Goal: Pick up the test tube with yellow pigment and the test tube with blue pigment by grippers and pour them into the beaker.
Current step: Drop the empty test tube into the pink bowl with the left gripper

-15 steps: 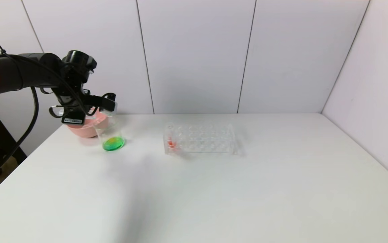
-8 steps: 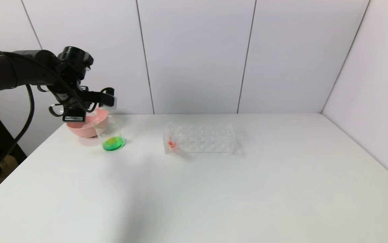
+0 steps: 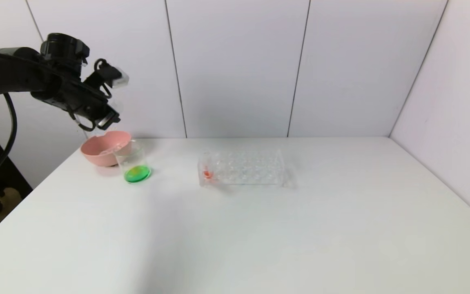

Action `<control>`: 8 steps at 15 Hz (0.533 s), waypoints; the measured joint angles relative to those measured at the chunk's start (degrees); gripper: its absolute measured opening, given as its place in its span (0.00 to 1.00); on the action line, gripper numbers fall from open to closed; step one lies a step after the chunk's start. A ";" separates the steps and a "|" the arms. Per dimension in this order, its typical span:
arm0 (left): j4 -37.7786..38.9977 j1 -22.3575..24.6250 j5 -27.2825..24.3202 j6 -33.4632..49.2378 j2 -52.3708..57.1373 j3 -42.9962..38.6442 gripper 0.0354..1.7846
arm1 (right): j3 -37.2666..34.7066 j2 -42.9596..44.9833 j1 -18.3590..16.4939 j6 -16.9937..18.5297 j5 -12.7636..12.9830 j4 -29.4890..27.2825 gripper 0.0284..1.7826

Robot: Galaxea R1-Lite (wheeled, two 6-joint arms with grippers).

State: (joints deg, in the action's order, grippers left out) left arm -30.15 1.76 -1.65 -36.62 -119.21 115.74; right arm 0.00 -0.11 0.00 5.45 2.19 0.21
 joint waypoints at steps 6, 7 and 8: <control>19.18 4.52 -5.21 23.02 -2.76 -1.62 0.24 | 0.00 0.00 0.00 -0.02 0.00 0.00 0.96; 19.57 4.55 -5.13 26.37 -3.39 -1.71 0.24 | 0.00 0.00 0.00 -0.02 0.00 -0.02 0.96; 19.65 4.52 -4.88 28.75 -3.94 -1.71 0.24 | 0.00 0.00 0.00 -0.02 0.00 -0.02 0.96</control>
State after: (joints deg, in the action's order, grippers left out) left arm -10.50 6.28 -6.52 -7.88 -123.15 114.03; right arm 0.00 -0.11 0.00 5.42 2.19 0.18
